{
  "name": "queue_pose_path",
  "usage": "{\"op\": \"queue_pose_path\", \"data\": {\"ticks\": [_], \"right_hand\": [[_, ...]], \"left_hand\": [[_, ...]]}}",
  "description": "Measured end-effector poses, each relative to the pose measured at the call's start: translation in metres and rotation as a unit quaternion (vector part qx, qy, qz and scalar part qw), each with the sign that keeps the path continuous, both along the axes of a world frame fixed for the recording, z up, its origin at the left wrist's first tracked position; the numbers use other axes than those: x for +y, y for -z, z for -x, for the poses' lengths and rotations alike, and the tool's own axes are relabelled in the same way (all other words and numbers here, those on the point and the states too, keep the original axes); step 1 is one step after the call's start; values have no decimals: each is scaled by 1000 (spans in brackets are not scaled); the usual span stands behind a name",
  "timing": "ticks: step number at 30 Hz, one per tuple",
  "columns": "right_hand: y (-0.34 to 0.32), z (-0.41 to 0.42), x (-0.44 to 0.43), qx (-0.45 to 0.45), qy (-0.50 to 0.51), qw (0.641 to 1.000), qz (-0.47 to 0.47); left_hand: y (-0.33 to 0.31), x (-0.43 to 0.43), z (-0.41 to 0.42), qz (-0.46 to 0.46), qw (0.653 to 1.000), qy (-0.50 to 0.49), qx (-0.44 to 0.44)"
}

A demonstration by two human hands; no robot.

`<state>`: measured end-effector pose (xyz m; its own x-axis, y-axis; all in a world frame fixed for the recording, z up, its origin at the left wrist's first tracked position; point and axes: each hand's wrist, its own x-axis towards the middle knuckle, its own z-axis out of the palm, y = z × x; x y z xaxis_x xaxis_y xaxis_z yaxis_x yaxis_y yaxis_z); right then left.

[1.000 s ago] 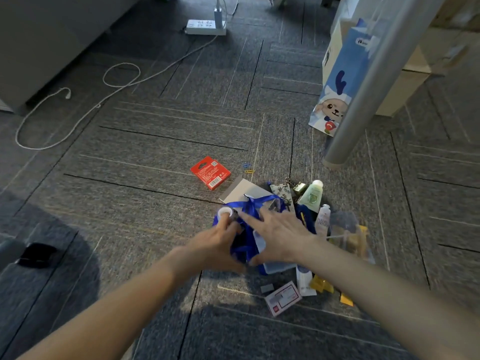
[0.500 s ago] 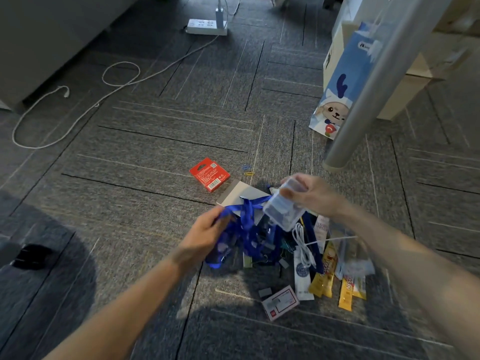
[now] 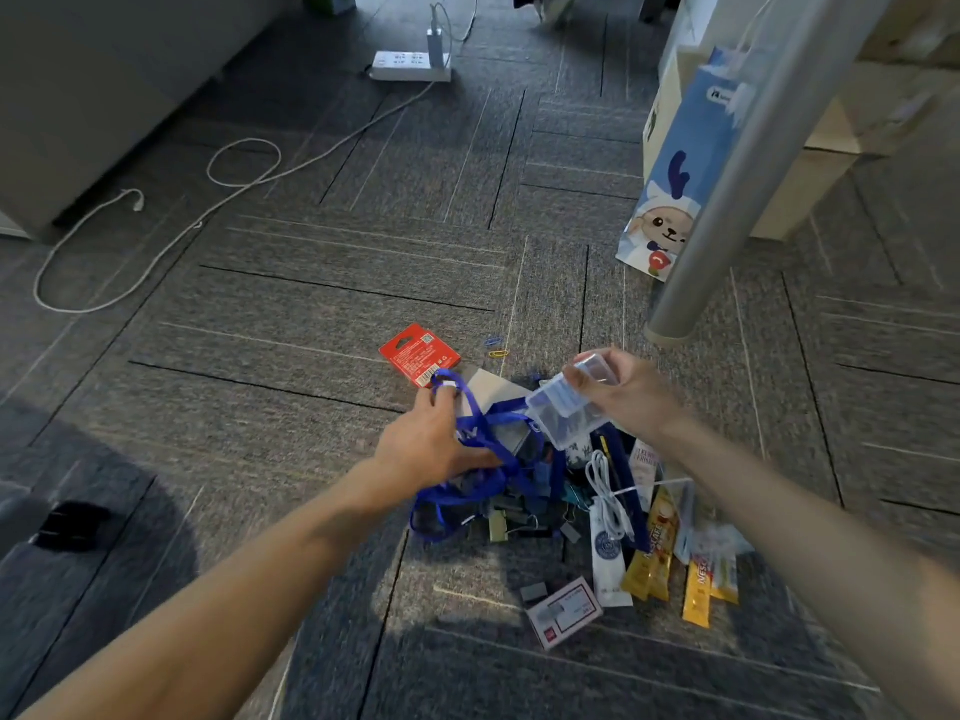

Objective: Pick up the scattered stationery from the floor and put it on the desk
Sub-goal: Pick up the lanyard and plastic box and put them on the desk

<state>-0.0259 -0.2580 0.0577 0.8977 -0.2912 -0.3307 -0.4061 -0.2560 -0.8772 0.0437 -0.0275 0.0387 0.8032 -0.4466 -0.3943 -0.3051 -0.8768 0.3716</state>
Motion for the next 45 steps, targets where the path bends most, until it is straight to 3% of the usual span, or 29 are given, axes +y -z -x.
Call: {"op": "queue_pose_path", "data": {"ticks": [3,8,10,12,14,16,19,20,21,26,30,33,38,41,43,45], "right_hand": [[1,-5,3,-4,11,1000,10],[4,-10,3,-14,28,999,-1],[5,-9,1,-17,28,999,-11],[6,-7,-3,-14,18,1000,-10],[5,-6,-9,-7,-1,1000,-20],[4,-7,-11,6,-30,999,-42],[4,-17,1,32,-51,996,-67],[6,-23,6,45,-48,996,-65],[8,-29,13,64,-51,995,-49],[24,-44,40,153,-144,972,102],[22,-51,57,163,-185,952,180],[21,-53,57,140,-141,978,69],[19,-38,38,61,-55,993,-85],[14,-27,15,0,20,982,-189],[5,-23,1,-20,40,967,-253],[-11,-22,-5,-33,30,958,-283]], "left_hand": [[17,-17,1,-59,991,77,-88],[27,-20,13,-116,976,118,-140],[26,-13,14,-46,987,110,-106],[20,-1,12,119,991,55,4],[4,12,13,289,946,-60,133],[-17,22,16,425,860,-169,226],[-40,30,13,579,730,-230,281],[-44,34,11,606,703,-239,285],[-45,37,9,614,697,-246,279],[-27,54,5,468,818,-278,185],[-9,66,1,372,870,-283,154],[5,72,1,237,936,-242,98],[5,77,-1,159,960,-217,75],[-6,85,1,91,988,-108,57],[-21,82,1,117,991,-48,38],[-44,69,0,204,976,-47,52]]}}
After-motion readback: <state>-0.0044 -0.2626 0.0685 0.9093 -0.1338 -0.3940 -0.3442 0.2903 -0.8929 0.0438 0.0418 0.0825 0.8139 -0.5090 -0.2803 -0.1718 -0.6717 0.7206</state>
